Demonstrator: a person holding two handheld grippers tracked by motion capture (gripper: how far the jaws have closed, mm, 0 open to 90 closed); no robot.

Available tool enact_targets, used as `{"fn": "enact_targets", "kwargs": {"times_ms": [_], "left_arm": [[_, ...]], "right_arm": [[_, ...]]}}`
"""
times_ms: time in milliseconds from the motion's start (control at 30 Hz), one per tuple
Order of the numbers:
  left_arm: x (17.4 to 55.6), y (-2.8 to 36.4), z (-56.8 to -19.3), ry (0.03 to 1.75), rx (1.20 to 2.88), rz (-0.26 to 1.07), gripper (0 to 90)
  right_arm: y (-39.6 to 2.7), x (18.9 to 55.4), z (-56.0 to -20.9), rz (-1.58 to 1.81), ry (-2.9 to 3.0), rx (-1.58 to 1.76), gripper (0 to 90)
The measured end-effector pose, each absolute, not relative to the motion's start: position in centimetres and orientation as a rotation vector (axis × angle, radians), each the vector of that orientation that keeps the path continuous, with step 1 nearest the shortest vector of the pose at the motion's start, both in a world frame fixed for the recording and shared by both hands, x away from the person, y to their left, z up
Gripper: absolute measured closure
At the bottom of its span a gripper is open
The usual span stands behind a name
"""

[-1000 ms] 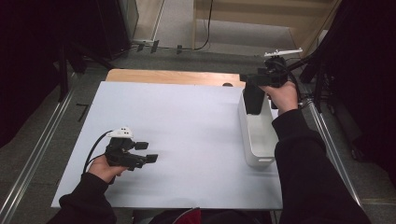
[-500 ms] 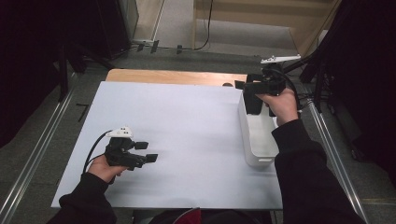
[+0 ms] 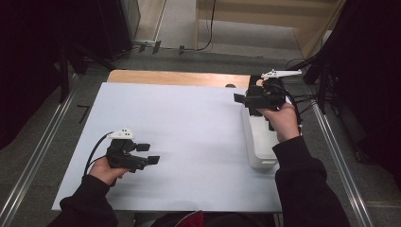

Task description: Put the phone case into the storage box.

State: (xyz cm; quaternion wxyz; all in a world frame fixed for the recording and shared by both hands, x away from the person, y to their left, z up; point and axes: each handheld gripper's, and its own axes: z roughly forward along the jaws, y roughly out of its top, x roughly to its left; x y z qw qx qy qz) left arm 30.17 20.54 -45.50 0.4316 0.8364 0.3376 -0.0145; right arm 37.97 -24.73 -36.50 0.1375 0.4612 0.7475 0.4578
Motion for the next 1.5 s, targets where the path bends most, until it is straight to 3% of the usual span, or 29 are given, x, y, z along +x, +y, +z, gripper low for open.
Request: {"fn": "enact_targets", "kwargs": {"times_ms": [367,1500], "left_arm": [[30.2,20.5,-45.5,0.837,2.087,-0.039,27.9],[30.1,20.5,-45.4,0.821,2.098,-0.031,27.9]], "right_arm": [[-23.7,36.8,-38.5,1.344,2.217,1.296,12.1],[-21.5,32.4,-40.1,1.398,2.341,1.161,13.3]]}}
